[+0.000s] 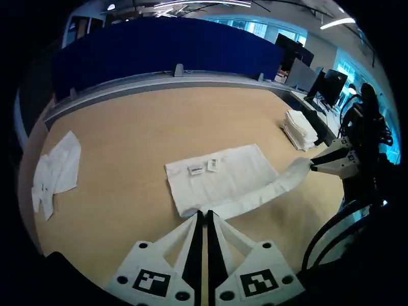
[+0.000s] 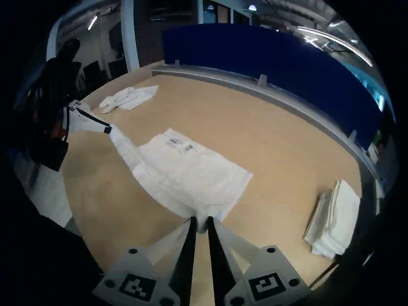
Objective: Fold towel
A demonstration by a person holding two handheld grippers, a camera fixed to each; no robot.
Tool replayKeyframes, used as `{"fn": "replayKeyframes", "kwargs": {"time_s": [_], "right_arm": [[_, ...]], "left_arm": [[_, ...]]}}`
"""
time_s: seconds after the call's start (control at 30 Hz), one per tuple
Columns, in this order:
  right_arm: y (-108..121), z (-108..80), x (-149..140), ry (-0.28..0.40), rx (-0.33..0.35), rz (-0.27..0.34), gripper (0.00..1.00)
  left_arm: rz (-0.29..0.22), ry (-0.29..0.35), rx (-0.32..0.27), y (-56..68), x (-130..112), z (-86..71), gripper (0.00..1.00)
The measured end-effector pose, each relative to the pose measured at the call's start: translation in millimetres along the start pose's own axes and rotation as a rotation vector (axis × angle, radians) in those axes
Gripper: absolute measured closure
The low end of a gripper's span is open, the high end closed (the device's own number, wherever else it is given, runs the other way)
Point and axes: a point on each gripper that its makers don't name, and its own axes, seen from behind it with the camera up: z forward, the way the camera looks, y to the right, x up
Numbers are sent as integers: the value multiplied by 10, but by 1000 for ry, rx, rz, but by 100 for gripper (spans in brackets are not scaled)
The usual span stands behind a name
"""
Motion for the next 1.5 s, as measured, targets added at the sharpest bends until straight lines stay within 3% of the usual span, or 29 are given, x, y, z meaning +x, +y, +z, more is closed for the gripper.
{"fn": "replayKeyframes", "kwargs": {"time_s": [0.47, 0.7, 1.33, 1.5], "right_arm": [[476, 522, 286, -2, -32, 35, 84], [620, 767, 318, -6, -39, 73, 84], [707, 1092, 128, -46, -47, 104, 81], [739, 1166, 90, -50, -59, 113, 79]], "left_arm": [[-17, -23, 49, -263, 313, 536, 94], [-4, -54, 74, -383, 296, 824, 94], [12, -91, 94, -521, 169, 1254, 94], [12, -83, 99, -565, 199, 1334, 88]]}}
